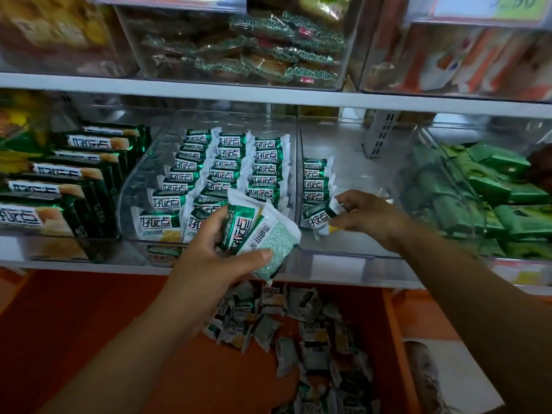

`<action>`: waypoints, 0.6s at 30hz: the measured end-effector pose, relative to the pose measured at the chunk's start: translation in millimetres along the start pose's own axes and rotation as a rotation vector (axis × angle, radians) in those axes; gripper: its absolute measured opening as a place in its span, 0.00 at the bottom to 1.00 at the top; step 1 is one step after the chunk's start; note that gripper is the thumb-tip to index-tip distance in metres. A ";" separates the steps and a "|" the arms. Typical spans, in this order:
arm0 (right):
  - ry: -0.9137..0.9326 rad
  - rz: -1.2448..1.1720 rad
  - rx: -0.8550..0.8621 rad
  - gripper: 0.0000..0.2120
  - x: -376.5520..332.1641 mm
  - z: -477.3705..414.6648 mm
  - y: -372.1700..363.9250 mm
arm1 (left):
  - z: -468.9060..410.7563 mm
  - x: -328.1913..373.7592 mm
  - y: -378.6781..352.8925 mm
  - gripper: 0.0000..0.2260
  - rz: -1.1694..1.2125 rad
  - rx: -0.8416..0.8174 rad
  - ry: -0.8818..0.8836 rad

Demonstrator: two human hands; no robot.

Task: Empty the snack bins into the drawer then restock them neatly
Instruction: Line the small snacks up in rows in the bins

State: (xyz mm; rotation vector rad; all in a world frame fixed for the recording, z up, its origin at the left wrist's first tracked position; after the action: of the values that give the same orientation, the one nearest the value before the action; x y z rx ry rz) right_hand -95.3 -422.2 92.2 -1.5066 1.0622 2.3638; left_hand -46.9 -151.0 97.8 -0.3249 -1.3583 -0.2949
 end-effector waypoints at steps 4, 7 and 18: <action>0.081 0.154 0.023 0.19 -2.9 -3.5 -2.1 | -0.5 -2.1 2.0 0.47 -0.025 -0.023 -0.001; 0.177 0.283 -0.048 0.20 0.6 -2.0 -7.3 | -0.4 -0.5 7.0 0.48 0.000 -0.004 -0.003; 0.411 0.568 0.057 0.20 2.9 -9.9 -18.5 | 3.0 7.0 4.6 0.49 -0.010 0.002 -0.026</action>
State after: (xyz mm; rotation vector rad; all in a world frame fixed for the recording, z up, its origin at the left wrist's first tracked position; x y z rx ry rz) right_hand -80.7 -415.5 78.4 -1.9242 1.8485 2.3585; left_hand -46.5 -145.8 104.9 -0.3217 -1.3860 -0.2986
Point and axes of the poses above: each hand's wrist, its own z-axis away from the middle knuckle, its own y-axis out of the back of the hand, x = y × z, the point moved 3 cm from there along -z, towards the middle knuckle, and after that the axes turned 12 degrees about x, right-handed, at the moved point
